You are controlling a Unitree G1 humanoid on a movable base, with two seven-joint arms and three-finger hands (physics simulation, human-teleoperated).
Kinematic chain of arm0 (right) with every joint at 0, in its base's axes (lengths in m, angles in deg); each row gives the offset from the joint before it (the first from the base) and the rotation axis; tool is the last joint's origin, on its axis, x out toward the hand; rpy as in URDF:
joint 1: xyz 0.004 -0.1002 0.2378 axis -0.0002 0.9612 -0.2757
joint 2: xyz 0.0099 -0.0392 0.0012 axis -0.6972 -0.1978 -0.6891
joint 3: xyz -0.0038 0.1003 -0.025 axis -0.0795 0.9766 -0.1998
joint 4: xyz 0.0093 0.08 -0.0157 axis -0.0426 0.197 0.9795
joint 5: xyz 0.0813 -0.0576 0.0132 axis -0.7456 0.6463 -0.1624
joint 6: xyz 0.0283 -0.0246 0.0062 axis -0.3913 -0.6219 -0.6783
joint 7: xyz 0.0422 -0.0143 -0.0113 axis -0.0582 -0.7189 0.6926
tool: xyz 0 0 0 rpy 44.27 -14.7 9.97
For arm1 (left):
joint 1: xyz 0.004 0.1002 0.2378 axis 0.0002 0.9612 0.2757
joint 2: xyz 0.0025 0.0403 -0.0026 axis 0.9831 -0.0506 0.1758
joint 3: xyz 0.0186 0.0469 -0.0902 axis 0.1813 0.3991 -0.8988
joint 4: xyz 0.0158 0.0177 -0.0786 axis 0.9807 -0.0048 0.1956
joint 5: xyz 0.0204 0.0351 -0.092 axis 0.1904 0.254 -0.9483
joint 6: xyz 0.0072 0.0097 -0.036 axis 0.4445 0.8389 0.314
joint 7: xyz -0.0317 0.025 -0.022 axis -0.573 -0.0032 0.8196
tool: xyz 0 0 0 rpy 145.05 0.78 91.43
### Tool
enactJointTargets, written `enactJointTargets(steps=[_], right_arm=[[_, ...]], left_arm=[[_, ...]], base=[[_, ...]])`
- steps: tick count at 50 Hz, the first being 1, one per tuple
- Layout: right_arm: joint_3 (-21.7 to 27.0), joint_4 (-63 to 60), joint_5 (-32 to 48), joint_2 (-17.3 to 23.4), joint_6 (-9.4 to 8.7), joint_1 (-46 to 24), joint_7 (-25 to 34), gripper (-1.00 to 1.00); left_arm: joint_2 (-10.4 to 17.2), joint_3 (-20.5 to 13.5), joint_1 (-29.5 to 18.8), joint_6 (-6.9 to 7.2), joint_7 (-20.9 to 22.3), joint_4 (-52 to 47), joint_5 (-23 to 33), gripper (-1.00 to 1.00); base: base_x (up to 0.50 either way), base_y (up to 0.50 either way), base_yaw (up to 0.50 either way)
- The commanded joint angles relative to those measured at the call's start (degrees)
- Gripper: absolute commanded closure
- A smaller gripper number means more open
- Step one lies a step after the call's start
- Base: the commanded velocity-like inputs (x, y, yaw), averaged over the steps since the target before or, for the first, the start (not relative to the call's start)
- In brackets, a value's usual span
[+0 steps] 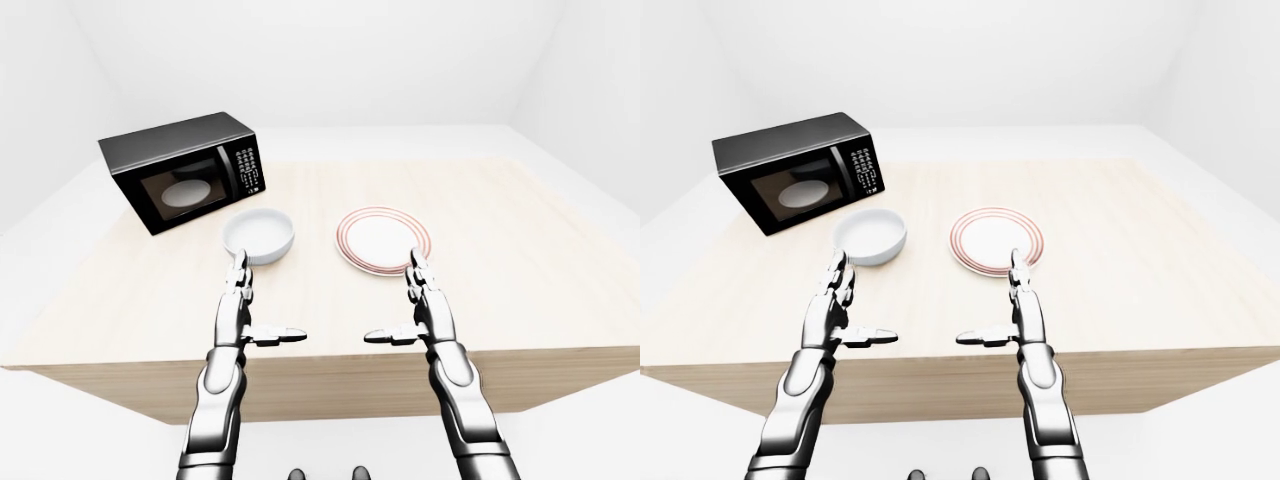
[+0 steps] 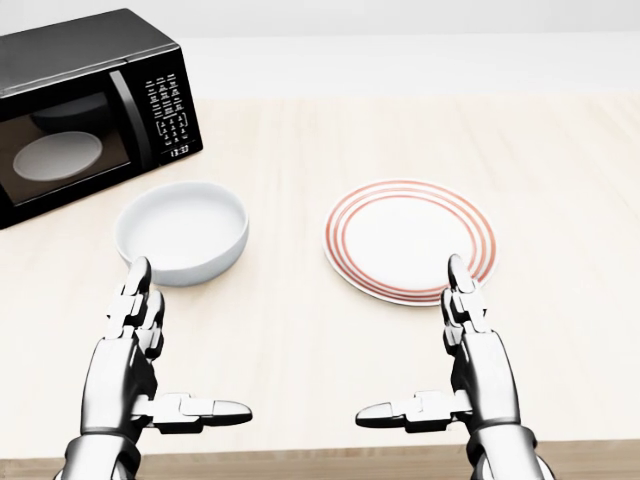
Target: Pick up the white bowl and put it on the plate.
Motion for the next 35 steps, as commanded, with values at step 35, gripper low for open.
enactJointTargets(steps=[35], right_arm=[[-0.08,2.39,1.53,-0.16,1.53,-0.75,-1.07,-1.0]], left_arm=[[0.17,0.01,-0.08,-0.64,0.05,0.77,0.45,-1.0]], base=[[0.0,0.45,0.0]])
